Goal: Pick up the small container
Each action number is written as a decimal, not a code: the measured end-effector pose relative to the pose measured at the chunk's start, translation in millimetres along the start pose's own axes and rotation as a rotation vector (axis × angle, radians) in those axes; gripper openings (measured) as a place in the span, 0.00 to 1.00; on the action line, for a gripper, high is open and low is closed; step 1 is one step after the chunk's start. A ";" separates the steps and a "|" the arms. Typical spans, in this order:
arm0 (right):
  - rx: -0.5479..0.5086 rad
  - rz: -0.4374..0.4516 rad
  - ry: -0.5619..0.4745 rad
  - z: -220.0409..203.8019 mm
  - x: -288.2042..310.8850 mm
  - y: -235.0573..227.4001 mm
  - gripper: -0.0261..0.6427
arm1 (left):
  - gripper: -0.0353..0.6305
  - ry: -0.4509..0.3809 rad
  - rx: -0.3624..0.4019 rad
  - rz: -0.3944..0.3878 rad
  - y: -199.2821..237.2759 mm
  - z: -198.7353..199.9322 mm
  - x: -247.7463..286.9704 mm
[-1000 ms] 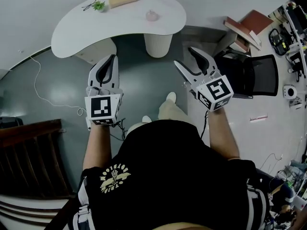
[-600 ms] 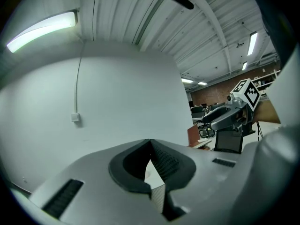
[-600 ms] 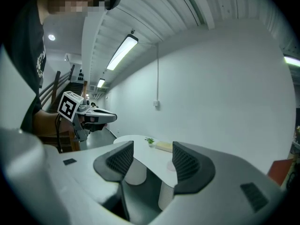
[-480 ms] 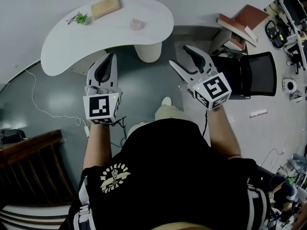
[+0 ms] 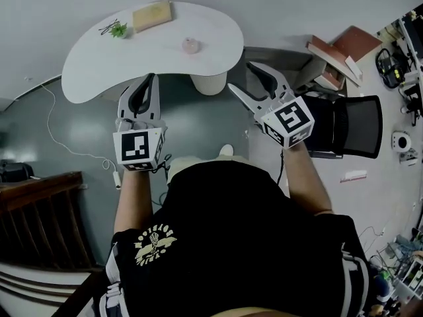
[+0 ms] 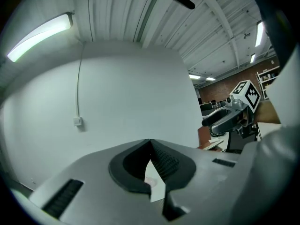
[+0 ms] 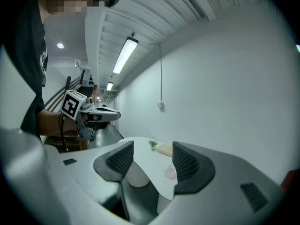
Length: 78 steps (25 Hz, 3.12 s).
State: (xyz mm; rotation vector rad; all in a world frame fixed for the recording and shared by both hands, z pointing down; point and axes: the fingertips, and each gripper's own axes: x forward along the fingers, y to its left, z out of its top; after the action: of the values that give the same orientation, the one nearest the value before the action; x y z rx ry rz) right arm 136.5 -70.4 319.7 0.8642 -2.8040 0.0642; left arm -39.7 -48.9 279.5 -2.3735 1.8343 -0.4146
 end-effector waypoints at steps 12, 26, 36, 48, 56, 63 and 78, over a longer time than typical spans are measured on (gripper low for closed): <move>0.018 0.071 0.025 -10.1 49.0 -18.5 0.42 | 0.09 0.072 -0.037 0.082 30.4 -29.8 10.9; 0.038 0.074 0.057 -1.0 130.8 -44.5 0.42 | 0.09 0.070 -0.055 0.005 74.8 -42.7 89.0; 0.046 0.064 0.080 4.9 198.6 -68.6 0.42 | 0.09 0.060 -0.048 -0.051 118.5 -50.7 146.8; 0.028 0.014 0.154 12.6 260.3 -86.4 0.42 | 0.09 0.022 -0.087 -0.143 170.1 -63.4 203.2; 0.005 -0.014 0.188 -1.8 292.8 -87.8 0.41 | 0.09 0.032 -0.081 -0.245 172.0 -81.7 227.0; 0.010 0.046 0.280 -53.2 314.3 -83.6 0.41 | 0.09 0.090 -0.080 -0.273 163.4 -105.4 239.1; -0.011 0.185 0.393 -162.0 360.0 -104.4 0.38 | 0.09 0.172 -0.097 -0.165 162.9 -144.1 295.7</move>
State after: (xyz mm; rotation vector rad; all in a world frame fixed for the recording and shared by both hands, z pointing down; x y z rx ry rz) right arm -65.8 -339.0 551.3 0.5192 -2.4995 0.2214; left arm -163.7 -365.0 418.9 -2.6418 1.7694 -0.5758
